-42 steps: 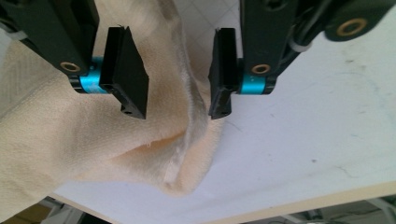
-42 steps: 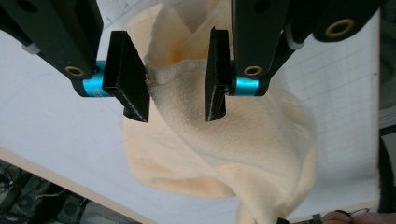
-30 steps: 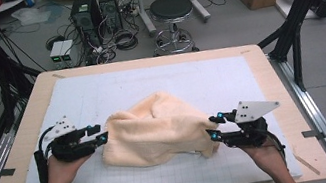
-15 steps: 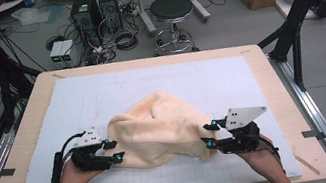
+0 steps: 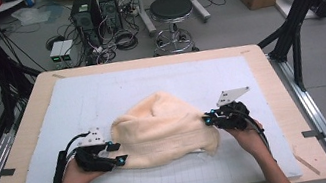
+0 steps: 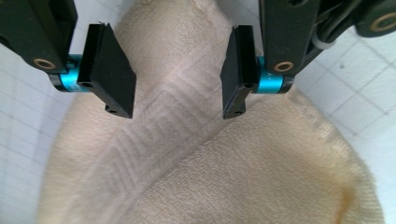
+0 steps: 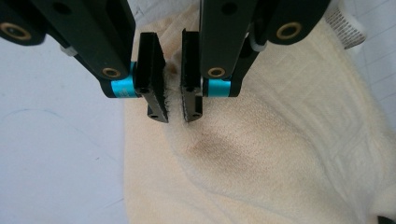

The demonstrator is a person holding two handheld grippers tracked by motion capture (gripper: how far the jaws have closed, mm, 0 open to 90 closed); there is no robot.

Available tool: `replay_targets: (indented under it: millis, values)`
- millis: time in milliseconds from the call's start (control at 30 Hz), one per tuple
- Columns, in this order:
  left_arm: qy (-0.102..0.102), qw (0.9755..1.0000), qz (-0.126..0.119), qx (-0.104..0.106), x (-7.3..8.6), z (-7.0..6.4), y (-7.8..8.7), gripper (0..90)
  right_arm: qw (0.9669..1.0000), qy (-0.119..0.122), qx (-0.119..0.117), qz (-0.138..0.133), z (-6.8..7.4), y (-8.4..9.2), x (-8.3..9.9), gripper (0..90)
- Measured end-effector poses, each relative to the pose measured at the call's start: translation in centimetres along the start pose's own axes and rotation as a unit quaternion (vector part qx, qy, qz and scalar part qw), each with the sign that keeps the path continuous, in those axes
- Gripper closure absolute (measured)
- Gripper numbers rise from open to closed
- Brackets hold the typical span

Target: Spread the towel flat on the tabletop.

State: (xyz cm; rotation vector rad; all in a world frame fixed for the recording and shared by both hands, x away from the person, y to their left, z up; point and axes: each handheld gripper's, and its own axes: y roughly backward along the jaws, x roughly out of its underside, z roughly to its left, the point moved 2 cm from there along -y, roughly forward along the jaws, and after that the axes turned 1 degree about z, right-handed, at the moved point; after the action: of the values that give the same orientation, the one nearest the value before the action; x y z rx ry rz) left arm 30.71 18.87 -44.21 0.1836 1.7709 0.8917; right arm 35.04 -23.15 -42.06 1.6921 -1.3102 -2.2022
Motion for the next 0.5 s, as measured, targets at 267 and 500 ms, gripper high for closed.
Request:
replay_targets:
  millis: [267,500]
  values:
    - [-0.018,0.9993,0.029,-0.013,0.3,-0.2,-1.1,53.7,0.9982,0.003,-0.006,-0.059,1.2,2.5,-0.4,64.3]
    - [-0.019,0.9991,0.027,-0.027,0.4,-0.2,-1.1,61.8,0.9936,0.036,-0.007,-0.107,3.7,6.5,-1.0,58.9]
